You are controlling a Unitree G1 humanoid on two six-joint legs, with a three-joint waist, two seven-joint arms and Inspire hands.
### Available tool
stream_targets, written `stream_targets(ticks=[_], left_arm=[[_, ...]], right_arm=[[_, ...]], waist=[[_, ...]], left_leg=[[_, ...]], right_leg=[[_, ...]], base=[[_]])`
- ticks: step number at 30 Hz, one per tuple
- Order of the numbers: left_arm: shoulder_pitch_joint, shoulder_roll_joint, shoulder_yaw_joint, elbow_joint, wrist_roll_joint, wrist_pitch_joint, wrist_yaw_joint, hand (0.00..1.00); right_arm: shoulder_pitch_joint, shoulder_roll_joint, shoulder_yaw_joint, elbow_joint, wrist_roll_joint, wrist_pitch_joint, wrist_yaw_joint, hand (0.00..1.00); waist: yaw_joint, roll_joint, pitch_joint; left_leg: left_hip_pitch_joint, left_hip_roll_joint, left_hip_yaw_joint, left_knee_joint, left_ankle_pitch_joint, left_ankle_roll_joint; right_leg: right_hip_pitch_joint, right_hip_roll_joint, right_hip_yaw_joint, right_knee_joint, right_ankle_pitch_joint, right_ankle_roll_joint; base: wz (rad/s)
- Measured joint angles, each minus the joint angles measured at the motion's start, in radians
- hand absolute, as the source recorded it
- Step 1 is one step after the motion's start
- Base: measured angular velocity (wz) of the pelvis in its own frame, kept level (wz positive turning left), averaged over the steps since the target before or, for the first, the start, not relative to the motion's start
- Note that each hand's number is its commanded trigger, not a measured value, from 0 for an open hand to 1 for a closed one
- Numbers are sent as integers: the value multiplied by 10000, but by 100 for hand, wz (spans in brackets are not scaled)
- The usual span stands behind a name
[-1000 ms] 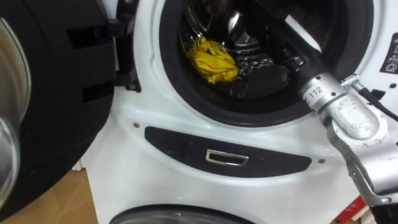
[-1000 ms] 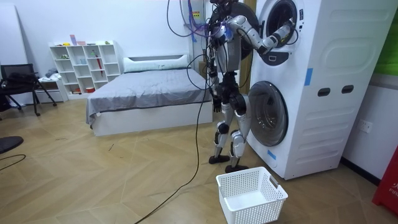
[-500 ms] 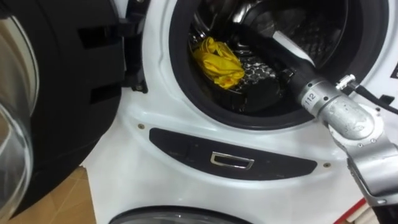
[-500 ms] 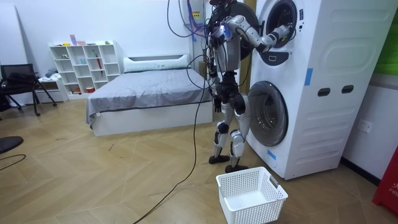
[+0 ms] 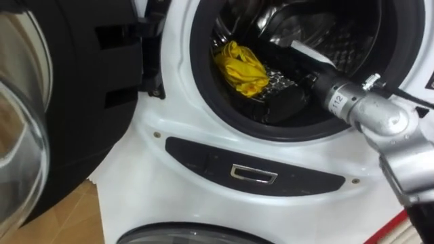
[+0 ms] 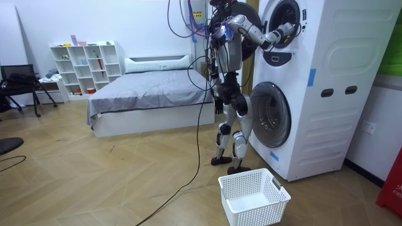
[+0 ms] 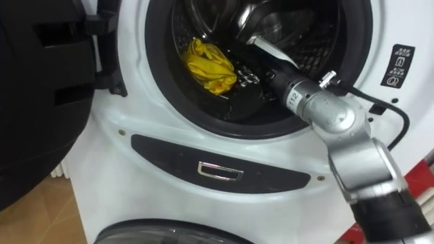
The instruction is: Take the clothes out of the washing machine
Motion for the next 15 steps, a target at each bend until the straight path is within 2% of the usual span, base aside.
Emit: stream_targets(ticks=[1,2,6,10,15], left_arm=[[-10,1,-3,55,4,8,-5,0],[-35,17,-12,86,15,25,-23,0],[-63,51,-75,74,47,32,-141,0],[-125,145,-283,61,56,30,-241,0],[-159,158,-267,84,226,-1,-280,0]], right_arm=[[-64,0,17,81,21,-5,122,95],[-129,-1,18,118,107,-4,200,100],[-186,-14,32,188,150,-19,331,100],[-185,-156,114,200,185,-15,155,100],[-183,-160,92,235,-15,3,-608,100]], waist=[[4,8,7],[2,3,20],[59,-1,39],[298,-7,43],[341,-77,77]], left_leg=[[-3,-3,-51,-4,3,3],[-19,-15,-129,-12,4,14],[-38,-8,-164,-12,33,-16],[-48,12,-117,-16,62,-46],[-169,9,-130,-9,132,17]], right_leg=[[16,2,-14,-47,13,-7],[28,11,-18,-87,25,1],[23,23,-38,-92,19,3],[-15,45,-37,-81,7,27],[-107,32,-44,-104,-4,94]], base=[[6],[7],[5],[-3],[4]])
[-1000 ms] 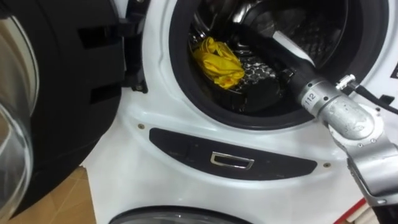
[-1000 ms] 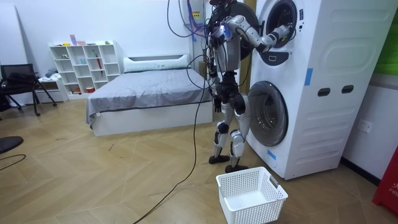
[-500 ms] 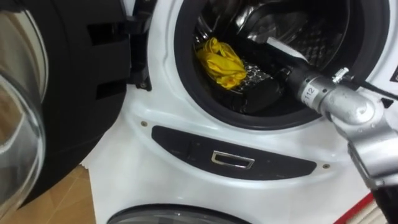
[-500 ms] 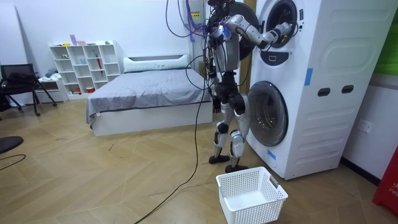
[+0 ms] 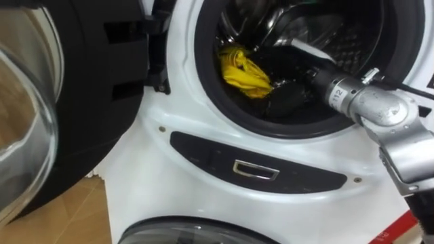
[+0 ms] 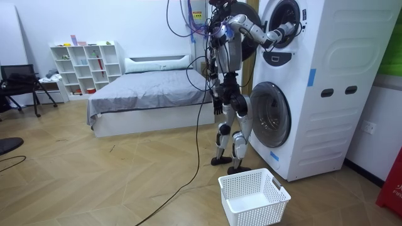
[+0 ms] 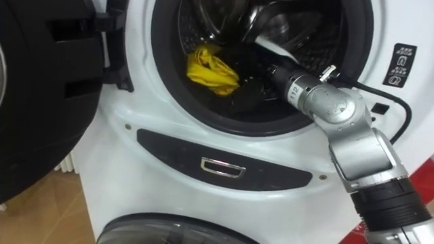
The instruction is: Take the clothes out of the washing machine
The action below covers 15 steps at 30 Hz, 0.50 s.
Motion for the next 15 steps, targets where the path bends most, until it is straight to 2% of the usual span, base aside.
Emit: stream_targets(ticks=[5,15], left_arm=[[-9,-4,8,24,25,-6,8,0],[-95,26,11,299,20,-73,-123,0]], right_arm=[[3,0,-2,-6,-114,1,-88,100],[22,0,5,-134,-119,14,-106,100]], waist=[[-63,-11,-10],[-104,-11,-17]], left_leg=[[-31,-23,-2,4,16,-4],[-57,-12,3,12,11,14]], right_leg=[[-28,-34,17,-9,43,73],[-53,-40,2,0,42,78]], base=[[-5],[0]])
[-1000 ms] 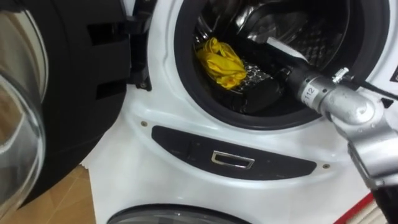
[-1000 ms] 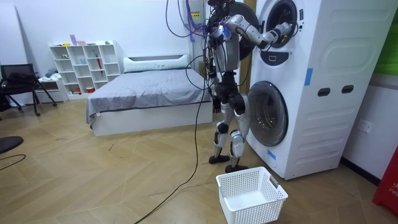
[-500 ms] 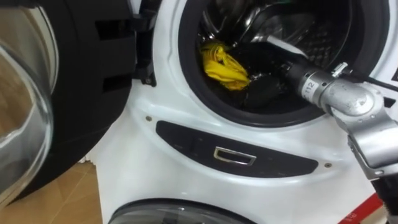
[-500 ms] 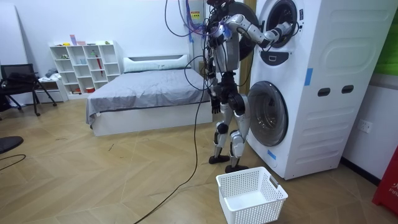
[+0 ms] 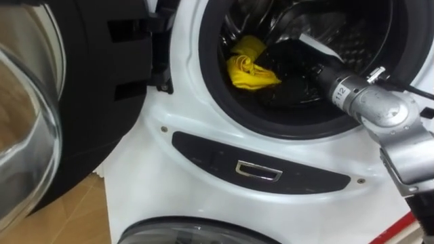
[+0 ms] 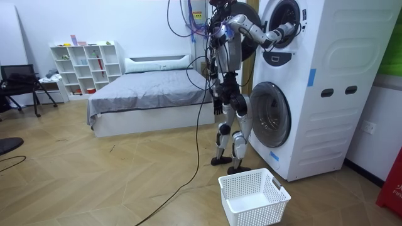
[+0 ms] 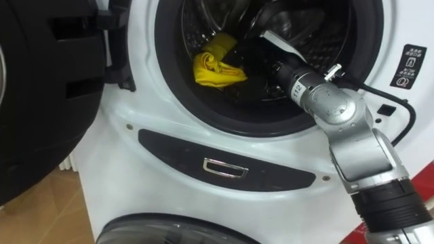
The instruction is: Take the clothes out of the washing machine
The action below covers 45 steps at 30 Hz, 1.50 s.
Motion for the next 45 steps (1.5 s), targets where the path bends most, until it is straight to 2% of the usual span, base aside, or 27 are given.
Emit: stream_targets(ticks=[6,10,15,16,18,19,20,23,26,31,34,39,42,45], left_arm=[[-53,32,-31,243,-7,-92,-84,0],[140,28,-121,146,-20,-275,-84,0],[397,-54,-85,130,-192,-565,18,0],[400,-114,-39,168,-191,-618,26,0],[410,-212,76,184,-221,-697,32,0],[458,-258,74,267,-229,-757,44,0],[460,-288,80,352,-221,-816,57,0],[450,-360,93,521,-227,-929,72,0],[549,-407,86,580,-234,-1087,175,0],[601,-477,119,686,-229,-1354,222,0],[617,-506,106,821,-237,-1390,202,0],[746,-524,111,870,-231,-1392,191,0],[874,-494,111,863,-222,-1461,186,0],[880,-493,146,859,-224,-1551,199,0]], right_arm=[[22,0,33,-253,6,1,-126,100],[134,0,39,-620,42,1,-229,100],[662,-8,-118,-2236,526,-2,-722,100],[763,-6,-252,-2742,579,-10,-806,100],[1171,17,-572,-3691,837,-16,-1067,100],[1509,33,-643,-4300,1071,-26,-1279,100],[1834,63,-754,-4800,1401,-40,-1383,100],[2526,105,-1028,-5773,2037,-45,-1498,100],[3067,194,-1222,-6457,3083,-140,-1493,100],[3428,213,-1434,-7006,3813,-383,-1420,100],[3877,223,-1677,-7285,4079,-602,-1299,100],[4130,224,-1686,-7506,4119,-604,-1058,100],[4320,224,-1774,-7563,4701,-605,-917,100],[4872,224,-1920,-7638,5488,-689,-742,100]], waist=[[-55,21,-14],[-149,105,-63],[-227,274,-91],[-299,315,-121],[-281,398,-115],[-273,482,-113],[-286,539,-108],[-443,661,-48],[-639,799,-62],[-898,1000,-100],[-1033,1021,-108],[-1121,951,-157],[-1183,897,-196],[-1106,888,-193]], left_leg=[[-52,17,100,-1,10,-17],[-37,34,169,-7,7,-7],[47,46,174,-116,2,6],[47,51,171,-135,-2,12],[151,54,167,-259,-2,15],[277,57,170,-369,-8,25],[381,73,190,-415,-24,44],[405,125,306,-429,-135,64],[457,165,373,-460,-202,82],[539,193,435,-562,-249,92],[540,194,435,-573,-268,89],[528,183,460,-532,-293,77],[543,196,461,-490,-296,70],[559,197,479,-457,-311,72]], right_leg=[[-72,2,7,6,2,2],[-43,18,5,28,8,10],[-13,53,71,16,-79,0],[-5,52,47,5,-107,1],[53,58,32,-8,-125,-63],[136,61,18,-8,-96,-236],[202,65,-17,-9,-132,-259],[215,103,-25,-25,-172,-250],[217,150,15,-27,-182,-234],[234,195,87,-30,-201,-213],[240,195,83,-24,-215,-211],[240,190,115,-25,-252,-217],[284,193,84,-25,-258,-222],[316,194,95,-22,-258,-221]], base=[[-1],[0],[1],[7],[6],[0],[0],[-4],[-7],[-5],[0],[0],[1],[-1]])
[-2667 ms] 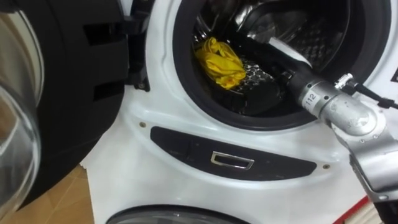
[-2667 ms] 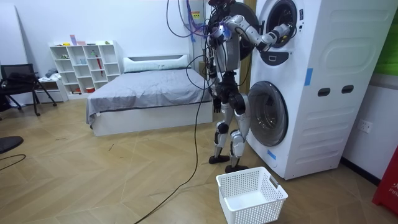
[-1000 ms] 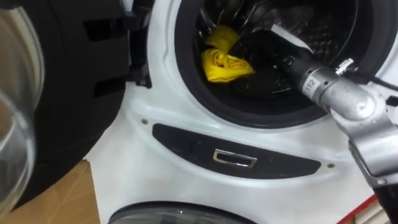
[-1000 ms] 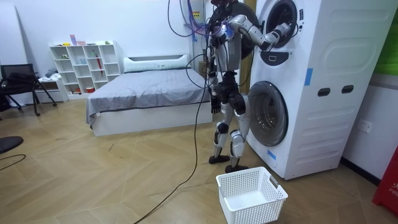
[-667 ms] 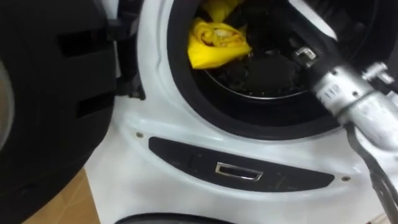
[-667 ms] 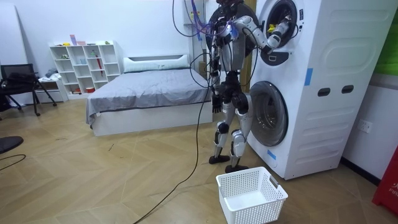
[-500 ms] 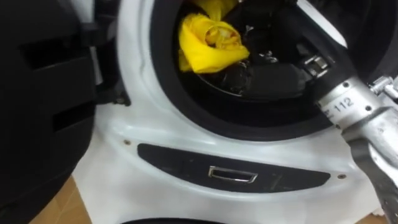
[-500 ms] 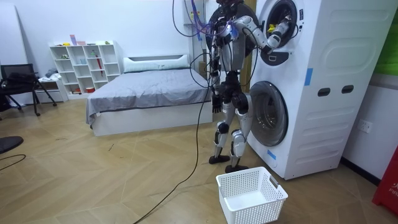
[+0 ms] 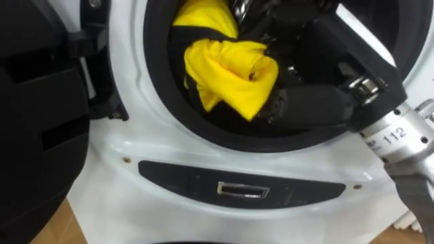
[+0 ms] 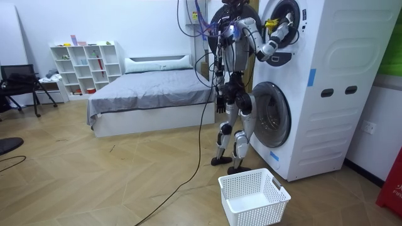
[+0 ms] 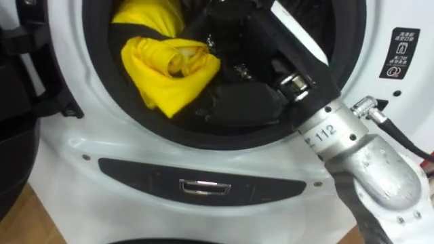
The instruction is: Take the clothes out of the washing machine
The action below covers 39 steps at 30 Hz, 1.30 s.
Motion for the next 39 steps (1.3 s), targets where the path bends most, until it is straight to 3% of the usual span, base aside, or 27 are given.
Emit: stream_targets(ticks=[5,15,25,29,35,39], left_arm=[[95,-14,146,18,2,-203,-17,0],[113,14,169,-1,9,-349,-201,0],[113,124,427,-14,10,-427,-461,0],[140,121,550,-20,12,-563,-406,0],[140,134,771,-126,6,-630,-203,0],[142,126,770,-138,8,-633,-189,0]], right_arm=[[930,2,-65,-103,526,-131,634,100],[1185,15,-417,-94,545,-531,1749,100],[1507,12,-1768,-410,1281,-578,2608,100],[1509,12,-2309,-422,1825,-778,2614,100],[1809,-14,-3399,-274,2156,-987,2575,100],[2036,-13,-3603,-129,2153,-988,2571,100]], waist=[[31,3,47],[-252,-2,78],[-789,-34,47],[-937,-36,44],[-1181,37,69],[-1348,136,76]], left_leg=[[2,6,63,4,-17,-18],[-6,17,83,21,-52,-22],[39,53,277,51,-86,-6],[177,93,453,26,-148,-14],[267,155,648,89,-241,-19],[344,197,847,88,-293,-37]], right_leg=[[-30,33,107,10,-2,0],[-45,74,207,-17,-1,-1],[-69,101,295,-4,-7,9],[0,172,469,9,-3,7],[39,252,620,13,6,-7],[59,325,798,14,5,-9]], base=[[-5],[-1],[-4],[-13],[-10],[-14]])
